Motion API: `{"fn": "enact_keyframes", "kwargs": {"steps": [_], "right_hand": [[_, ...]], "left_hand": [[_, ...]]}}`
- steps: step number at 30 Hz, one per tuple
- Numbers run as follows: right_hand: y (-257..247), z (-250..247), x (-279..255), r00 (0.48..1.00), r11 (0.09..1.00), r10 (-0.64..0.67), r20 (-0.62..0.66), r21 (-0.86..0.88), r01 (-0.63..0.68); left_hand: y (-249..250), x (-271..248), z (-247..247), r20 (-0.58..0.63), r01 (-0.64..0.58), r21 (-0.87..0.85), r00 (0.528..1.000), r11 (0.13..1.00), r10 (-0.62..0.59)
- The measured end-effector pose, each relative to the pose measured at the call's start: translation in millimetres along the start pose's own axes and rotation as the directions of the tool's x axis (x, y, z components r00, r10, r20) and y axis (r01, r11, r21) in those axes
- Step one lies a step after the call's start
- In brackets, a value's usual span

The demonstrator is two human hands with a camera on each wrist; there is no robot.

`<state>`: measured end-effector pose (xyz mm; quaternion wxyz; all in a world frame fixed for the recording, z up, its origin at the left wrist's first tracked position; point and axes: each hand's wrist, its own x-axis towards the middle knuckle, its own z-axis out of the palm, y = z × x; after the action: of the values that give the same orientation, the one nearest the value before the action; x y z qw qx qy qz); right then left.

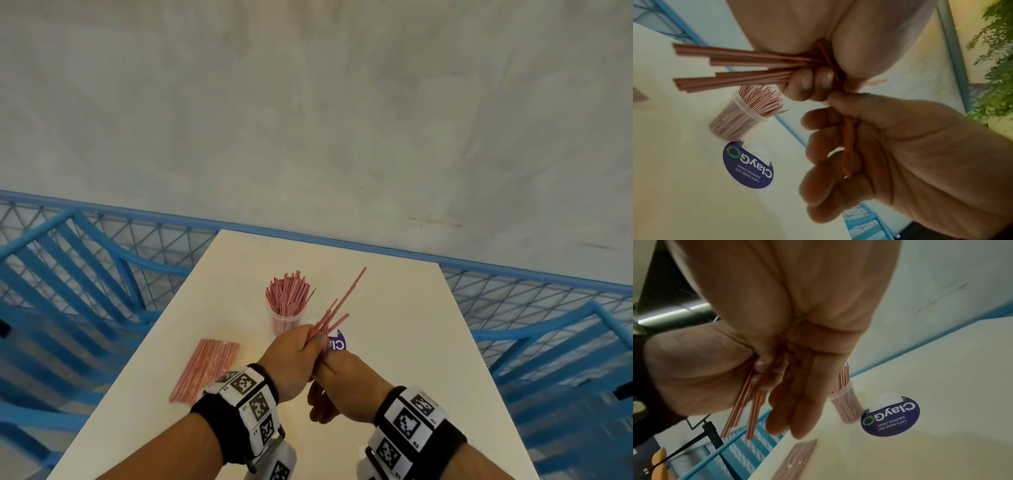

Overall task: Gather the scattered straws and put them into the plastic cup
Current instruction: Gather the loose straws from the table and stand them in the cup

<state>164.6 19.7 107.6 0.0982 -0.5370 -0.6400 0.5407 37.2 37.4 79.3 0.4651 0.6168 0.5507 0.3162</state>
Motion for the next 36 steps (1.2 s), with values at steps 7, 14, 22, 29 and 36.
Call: {"fn": "enact_keyframes", "kwargs": {"steps": [7,14,22,29,36], "right_hand": [[12.8,-51.6,-12.7,0.991,0.989,-0.094,-0.097,-0.120,0.082],[-7.7,-71.8,-13.7,0.738,0.944,-0.201,-0.644,0.074,0.322],[-3.7,-40.8,8.6,0.828,0.956,-0.160,-0.538,0.125,0.266],[-6.7,-22.5,11.7,0.897,0.975,-0.167,-0.410,0.064,0.211],[-18.5,-33.3,0.2,0.909,0.967,-0.219,-0.354,0.046,0.251]], "left_hand": [[-3.1,-6.8,-17.1,0.053,-0.054,0.222,0.998,0.974,0.043],[14.5,-18.0,-9.7,0.202,-0.153,0.348,0.976,0.925,0.086],[16.3,-18.5,3.7,0.300,-0.106,0.185,0.953,0.977,0.046],[4.5,-6.3,6.2,0.249,-0.203,0.228,0.958,0.952,0.145],[0.9,-4.6,-1.5,0.163,-0.178,0.402,0.979,0.898,0.121]]}}
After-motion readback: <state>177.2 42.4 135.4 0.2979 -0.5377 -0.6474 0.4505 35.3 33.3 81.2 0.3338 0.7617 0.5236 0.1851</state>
